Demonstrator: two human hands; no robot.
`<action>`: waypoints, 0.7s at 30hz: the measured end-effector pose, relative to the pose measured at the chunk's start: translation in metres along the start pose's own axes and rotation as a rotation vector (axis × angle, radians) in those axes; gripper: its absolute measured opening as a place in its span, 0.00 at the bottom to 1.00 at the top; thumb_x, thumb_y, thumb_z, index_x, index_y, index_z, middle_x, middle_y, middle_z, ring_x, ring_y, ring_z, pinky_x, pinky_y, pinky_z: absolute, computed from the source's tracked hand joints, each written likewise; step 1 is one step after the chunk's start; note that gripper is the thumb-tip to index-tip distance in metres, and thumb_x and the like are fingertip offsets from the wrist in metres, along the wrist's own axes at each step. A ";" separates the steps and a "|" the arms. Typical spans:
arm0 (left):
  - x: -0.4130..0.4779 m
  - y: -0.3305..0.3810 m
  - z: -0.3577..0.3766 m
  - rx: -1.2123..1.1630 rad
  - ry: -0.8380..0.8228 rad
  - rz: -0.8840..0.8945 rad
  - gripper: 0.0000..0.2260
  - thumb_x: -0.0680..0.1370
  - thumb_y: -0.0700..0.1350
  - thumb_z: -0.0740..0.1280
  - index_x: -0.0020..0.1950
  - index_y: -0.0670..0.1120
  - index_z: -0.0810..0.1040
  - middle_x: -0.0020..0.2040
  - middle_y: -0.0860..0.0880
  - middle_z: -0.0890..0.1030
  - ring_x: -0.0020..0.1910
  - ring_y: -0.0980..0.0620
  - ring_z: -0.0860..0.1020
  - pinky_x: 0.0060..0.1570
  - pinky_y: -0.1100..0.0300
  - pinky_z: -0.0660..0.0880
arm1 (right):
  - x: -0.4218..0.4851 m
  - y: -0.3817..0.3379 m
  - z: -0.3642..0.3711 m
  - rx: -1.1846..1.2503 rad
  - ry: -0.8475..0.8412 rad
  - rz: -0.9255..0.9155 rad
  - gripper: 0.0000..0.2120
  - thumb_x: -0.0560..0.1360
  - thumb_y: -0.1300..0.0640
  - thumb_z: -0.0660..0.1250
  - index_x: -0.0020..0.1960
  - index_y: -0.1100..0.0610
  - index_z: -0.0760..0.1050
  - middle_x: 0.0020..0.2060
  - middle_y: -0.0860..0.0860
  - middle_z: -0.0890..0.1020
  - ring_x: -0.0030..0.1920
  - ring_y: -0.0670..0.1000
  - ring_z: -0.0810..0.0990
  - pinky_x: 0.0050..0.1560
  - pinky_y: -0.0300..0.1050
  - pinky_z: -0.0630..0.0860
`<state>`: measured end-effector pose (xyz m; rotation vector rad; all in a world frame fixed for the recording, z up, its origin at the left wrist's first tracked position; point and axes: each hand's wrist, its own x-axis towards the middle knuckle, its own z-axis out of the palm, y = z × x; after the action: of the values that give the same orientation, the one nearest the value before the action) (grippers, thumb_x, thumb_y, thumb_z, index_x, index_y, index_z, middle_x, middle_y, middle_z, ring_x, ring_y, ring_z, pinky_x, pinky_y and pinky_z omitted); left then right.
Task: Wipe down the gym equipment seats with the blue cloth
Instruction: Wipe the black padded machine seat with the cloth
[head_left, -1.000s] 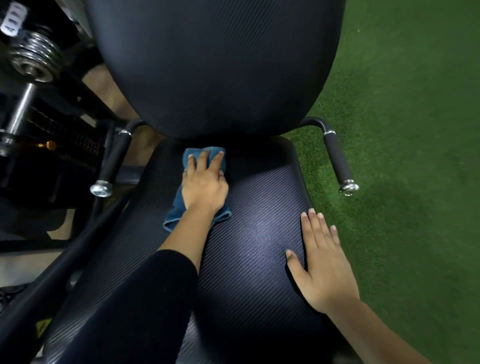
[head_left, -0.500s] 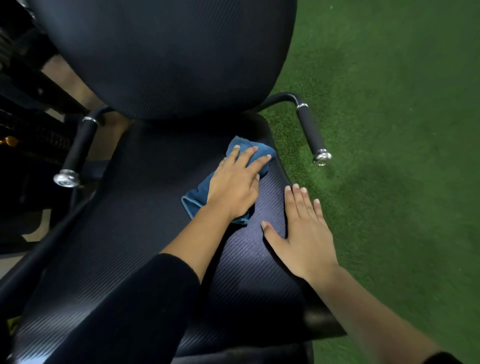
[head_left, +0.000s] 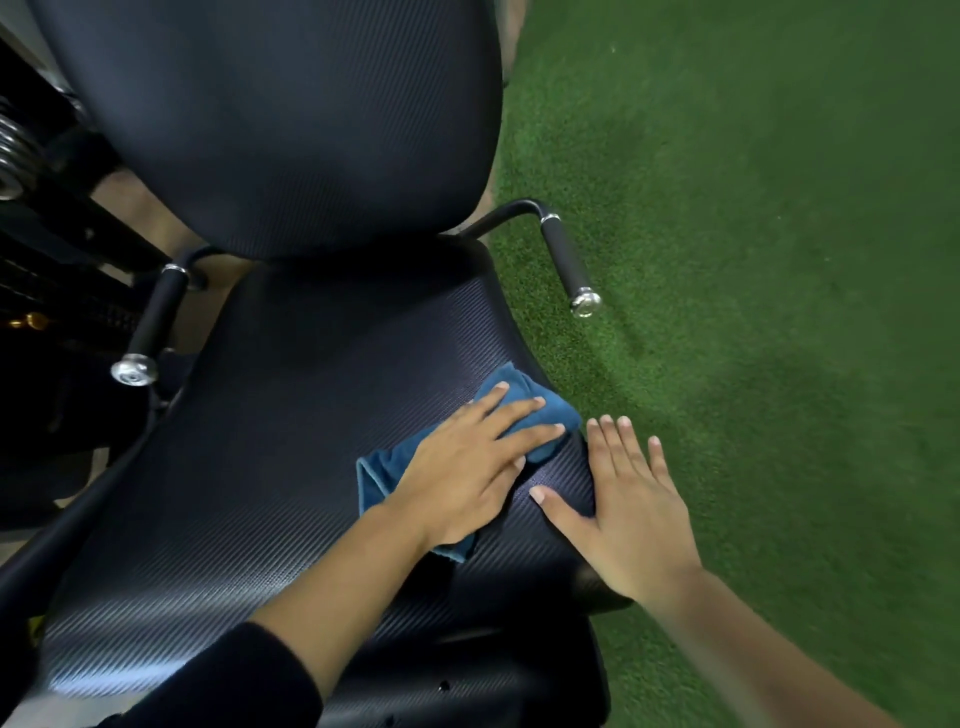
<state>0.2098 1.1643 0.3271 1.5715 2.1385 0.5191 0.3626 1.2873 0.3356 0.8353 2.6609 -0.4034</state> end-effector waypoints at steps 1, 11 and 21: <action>0.002 -0.004 0.000 0.013 -0.011 0.011 0.22 0.79 0.50 0.50 0.73 0.60 0.63 0.76 0.56 0.61 0.77 0.48 0.53 0.72 0.46 0.59 | 0.000 0.000 0.000 -0.008 0.002 -0.004 0.56 0.64 0.23 0.26 0.78 0.59 0.48 0.78 0.53 0.51 0.77 0.49 0.43 0.76 0.50 0.38; 0.045 -0.001 0.004 0.084 0.083 -0.197 0.21 0.80 0.48 0.52 0.73 0.55 0.65 0.74 0.51 0.64 0.75 0.43 0.56 0.71 0.45 0.59 | -0.002 0.001 0.001 -0.056 0.009 -0.013 0.52 0.67 0.25 0.29 0.78 0.59 0.48 0.78 0.53 0.51 0.77 0.51 0.43 0.76 0.51 0.39; -0.016 -0.036 -0.015 0.073 0.173 -0.428 0.21 0.81 0.44 0.55 0.74 0.56 0.63 0.76 0.50 0.60 0.76 0.45 0.52 0.74 0.47 0.54 | 0.031 -0.029 -0.010 -0.016 0.028 -0.129 0.47 0.69 0.30 0.30 0.78 0.59 0.44 0.78 0.53 0.46 0.77 0.50 0.40 0.75 0.48 0.36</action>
<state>0.1773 1.1376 0.3224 1.0832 2.5561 0.4471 0.3190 1.2833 0.3375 0.6712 2.7494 -0.4039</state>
